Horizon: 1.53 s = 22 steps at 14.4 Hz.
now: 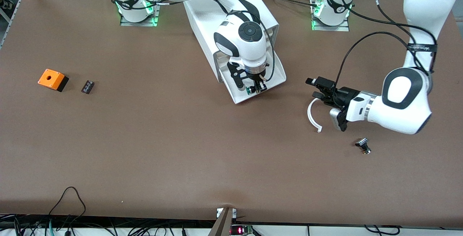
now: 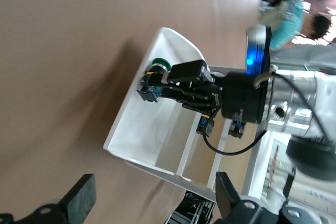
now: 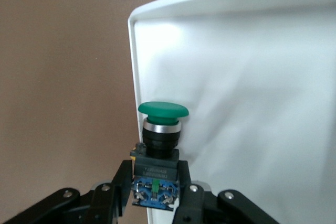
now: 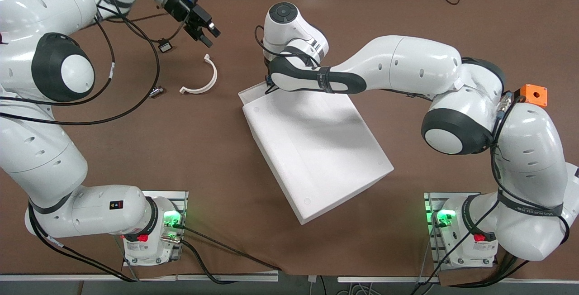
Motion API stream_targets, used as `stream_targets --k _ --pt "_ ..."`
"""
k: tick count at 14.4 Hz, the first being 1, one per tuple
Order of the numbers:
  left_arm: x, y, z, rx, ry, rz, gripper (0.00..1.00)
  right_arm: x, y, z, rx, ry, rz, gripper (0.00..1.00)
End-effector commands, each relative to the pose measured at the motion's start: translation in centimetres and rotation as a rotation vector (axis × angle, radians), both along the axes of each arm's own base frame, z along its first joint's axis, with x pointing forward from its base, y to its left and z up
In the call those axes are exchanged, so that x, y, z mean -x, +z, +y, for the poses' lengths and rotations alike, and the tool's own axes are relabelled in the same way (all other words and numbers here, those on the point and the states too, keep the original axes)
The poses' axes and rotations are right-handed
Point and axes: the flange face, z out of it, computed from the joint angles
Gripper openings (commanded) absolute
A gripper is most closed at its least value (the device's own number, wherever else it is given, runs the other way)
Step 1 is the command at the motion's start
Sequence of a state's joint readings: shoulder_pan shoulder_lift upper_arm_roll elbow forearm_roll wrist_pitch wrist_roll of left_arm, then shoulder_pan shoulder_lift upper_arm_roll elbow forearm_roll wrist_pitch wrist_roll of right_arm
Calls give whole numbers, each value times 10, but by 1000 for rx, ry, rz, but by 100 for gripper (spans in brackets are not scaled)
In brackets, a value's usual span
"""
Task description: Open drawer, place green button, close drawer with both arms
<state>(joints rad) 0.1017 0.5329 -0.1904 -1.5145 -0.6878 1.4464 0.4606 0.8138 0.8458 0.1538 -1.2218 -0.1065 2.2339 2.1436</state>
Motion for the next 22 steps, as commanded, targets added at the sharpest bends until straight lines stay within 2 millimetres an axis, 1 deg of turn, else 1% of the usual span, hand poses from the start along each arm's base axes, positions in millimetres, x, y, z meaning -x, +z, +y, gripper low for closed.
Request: stream_targets --k 1,2,3,4,5,6,7,8,9,10,11,12,14,15,16,17,18,19,20,21,22 --pt "-10 42 -5 -190 42 54 100 -3 9 -1 -7 -27 -21 92" --pt "-12 56 -4 -269 45 53 100 -2 12 0 -7 -23 -24 100" --pt "-15 64 2 -357 60 43 100 -3 16 -1 -8 -24 -26 100" --pt "-16 67 5 -432 68 38 100 -6 23 -3 -10 -26 -28 100" --pt "-15 68 1 -492 71 34 100 -12 29 -8 -6 -33 -29 100" --pt "-12 75 -6 -551 81 27 100 -19 37 -15 2 -40 -30 100" --pt "-9 74 -16 -629 89 28 100 -31 53 -24 -1 -46 -38 100" --pt "-8 72 -21 -719 110 29 100 -39 65 -32 2 -19 -45 100" --pt "-7 69 -25 -787 146 40 100 -47 73 -42 11 13 -50 100" --pt "-6 64 -30 -828 184 65 100 -58 86 -55 18 49 -58 100" --pt "-4 61 -39 -856 210 80 100 -69 102 -69 23 96 -73 100" --pt "-4 57 -47 -873 236 87 100 -77 112 -81 32 151 -74 100" --pt "-17 30 -53 -864 287 61 100 -100 133 -117 17 233 -50 100" --pt "-14 13 -62 -865 292 53 100 -110 149 -137 9 299 -51 100" --pt "-12 0 -79 -865 316 29 100 -119 160 -158 14 392 -44 100" --pt "-8 -15 -92 -876 355 25 100 -128 170 -180 20 461 -30 100" --pt "-3 -27 -107 -886 389 20 100 -138 181 -206 33 534 -28 100" --pt "2 -39 -120 -891 418 12 100 -142 192 -224 43 618 -38 100" --pt "11 -53 -136 -897 444 4 100 -150 203 -249 49 691 -51 100" --pt "22 -66 -155 -907 469 -1 100 -160 209 -274 54 719 -48 100" --pt "35 -79 -173 -916 499 -4 100 -165 213 -295 59 744 -33 100"
